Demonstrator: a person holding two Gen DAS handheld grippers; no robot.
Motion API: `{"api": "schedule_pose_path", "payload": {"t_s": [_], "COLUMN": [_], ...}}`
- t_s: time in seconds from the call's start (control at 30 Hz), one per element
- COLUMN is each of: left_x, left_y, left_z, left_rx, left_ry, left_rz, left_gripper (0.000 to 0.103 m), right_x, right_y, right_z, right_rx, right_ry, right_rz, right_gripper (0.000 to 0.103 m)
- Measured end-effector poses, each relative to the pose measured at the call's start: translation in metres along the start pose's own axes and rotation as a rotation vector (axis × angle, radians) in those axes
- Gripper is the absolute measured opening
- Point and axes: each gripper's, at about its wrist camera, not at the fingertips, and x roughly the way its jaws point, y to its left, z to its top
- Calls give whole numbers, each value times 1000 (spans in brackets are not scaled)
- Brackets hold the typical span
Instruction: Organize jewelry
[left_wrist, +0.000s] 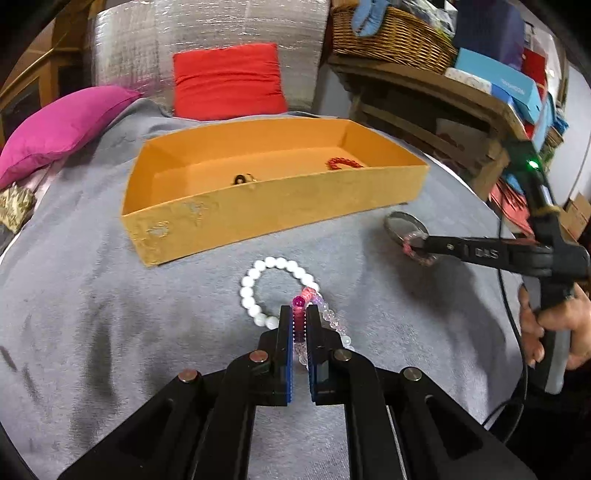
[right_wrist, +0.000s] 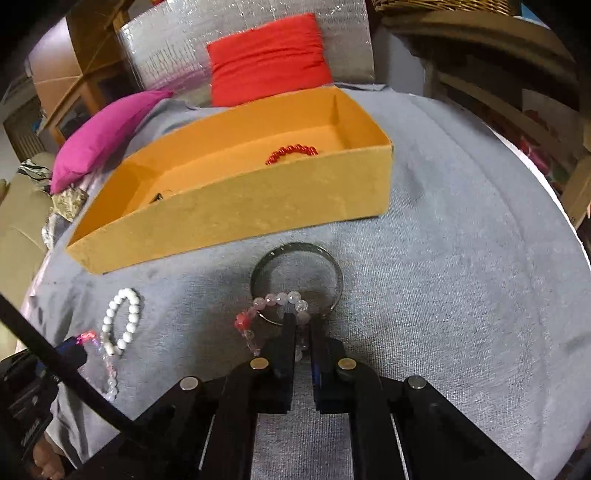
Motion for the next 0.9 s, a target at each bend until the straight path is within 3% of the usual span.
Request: {"api": "schedule_pose_path", "payload": {"t_s": [0.13,0.43,0.7,0.9], "left_x": [1,4,1,-7], "left_y": [9,22,13,5], "left_z": [2,8,6,3], "left_rx": [-29,-74,-50,-27], "left_ry": [-8,-7,-9,-27], "left_rz": [26,31,22,25], "left_gripper": [7,7,7,7], "right_x": [-16,-22,-27,-31], "right_y": [-8,-20,3,10], "right_z": [3,2,-4,-14], "right_rx": [32,113,100,84], "right_ry": [-49,-29,-10,3], "right_rz": [39,171,329,386], "right_gripper": [8,8,8,8]}}
